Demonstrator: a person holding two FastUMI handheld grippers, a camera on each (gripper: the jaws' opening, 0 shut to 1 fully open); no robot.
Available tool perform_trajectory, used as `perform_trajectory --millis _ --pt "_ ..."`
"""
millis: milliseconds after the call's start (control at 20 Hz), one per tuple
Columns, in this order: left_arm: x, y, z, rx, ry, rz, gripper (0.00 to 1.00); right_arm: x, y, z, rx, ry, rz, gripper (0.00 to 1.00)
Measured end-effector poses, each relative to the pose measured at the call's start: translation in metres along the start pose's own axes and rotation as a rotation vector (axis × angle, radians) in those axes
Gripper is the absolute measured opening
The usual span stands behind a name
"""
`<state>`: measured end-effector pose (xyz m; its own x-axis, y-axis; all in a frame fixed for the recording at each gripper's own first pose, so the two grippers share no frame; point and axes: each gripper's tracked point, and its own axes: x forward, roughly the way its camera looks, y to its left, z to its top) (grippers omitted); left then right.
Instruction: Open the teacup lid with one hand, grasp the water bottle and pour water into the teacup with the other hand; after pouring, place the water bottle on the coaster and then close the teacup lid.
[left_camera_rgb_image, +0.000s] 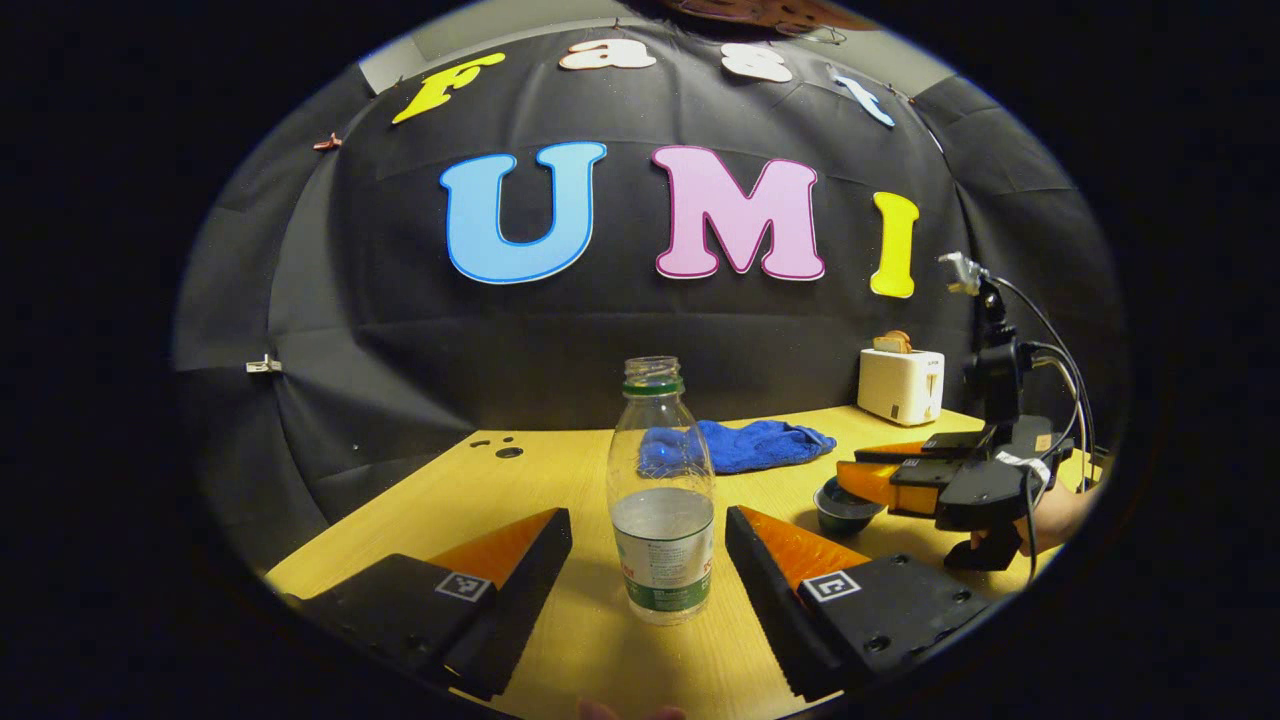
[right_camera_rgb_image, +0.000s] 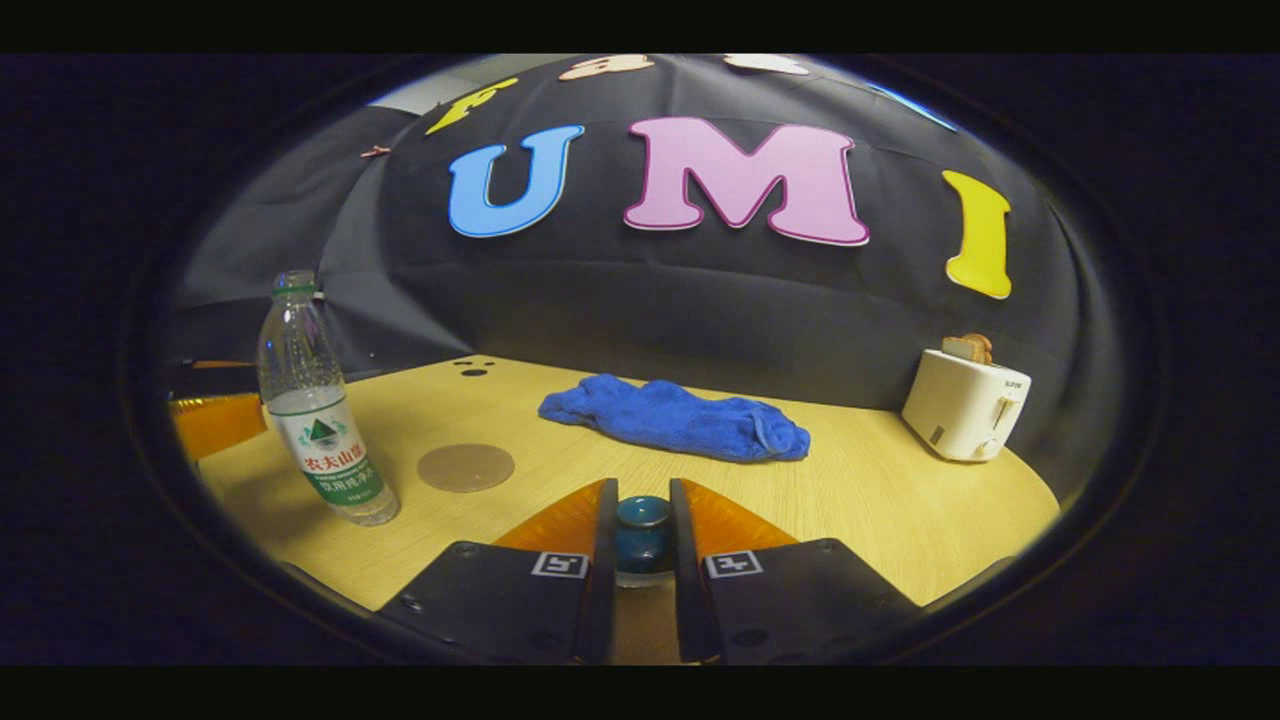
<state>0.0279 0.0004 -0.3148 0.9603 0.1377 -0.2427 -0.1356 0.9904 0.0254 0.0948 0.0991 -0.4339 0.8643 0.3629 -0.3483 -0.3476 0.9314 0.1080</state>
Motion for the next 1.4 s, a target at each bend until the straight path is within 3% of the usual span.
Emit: perform_trajectory --millis 300,650,700,750,850,900,950,1000,1050,1150,1400 --pt "0.016 -0.004 -0.013 -0.005 0.009 -0.002 0.97 -0.019 -0.015 0.034 -0.029 -0.063 -0.017 0.27" --pt "0.041 -0.005 -0.04 -0.024 0.046 0.01 0.97 -0.044 -0.045 0.046 -0.058 -0.069 -0.057 0.27" --pt "0.044 -0.005 -0.043 -0.029 0.053 0.011 0.97 -0.046 -0.049 0.046 -0.059 -0.069 -0.064 0.22" --pt "0.045 -0.005 -0.048 -0.034 0.061 0.011 0.97 -0.047 -0.052 0.045 -0.056 -0.068 -0.067 0.32" --pt "0.048 -0.007 -0.05 -0.039 0.07 0.01 1.0 -0.049 -0.058 0.044 -0.047 -0.067 -0.075 0.27" --pt "0.048 -0.005 -0.047 -0.034 0.068 0.012 0.79 -0.05 -0.061 0.043 -0.045 -0.066 -0.081 0.27" --pt "0.048 -0.007 -0.049 -0.016 0.078 0.014 0.79 -0.05 -0.063 0.043 -0.042 -0.068 -0.084 0.27" --pt "0.049 -0.006 -0.048 0.015 0.085 0.024 0.72 -0.051 -0.064 0.043 -0.042 -0.069 -0.087 0.32" --pt "0.049 -0.005 -0.047 0.052 0.093 0.028 0.76 -0.052 -0.066 0.043 -0.044 -0.071 -0.089 0.27" --pt "0.053 -0.004 -0.04 0.146 0.11 0.022 0.76 -0.053 -0.07 0.044 -0.055 -0.075 -0.094 0.28" --pt "0.068 0.002 -0.03 0.486 0.185 0.011 0.75 -0.059 -0.079 0.046 -0.042 -0.088 -0.098 0.27"
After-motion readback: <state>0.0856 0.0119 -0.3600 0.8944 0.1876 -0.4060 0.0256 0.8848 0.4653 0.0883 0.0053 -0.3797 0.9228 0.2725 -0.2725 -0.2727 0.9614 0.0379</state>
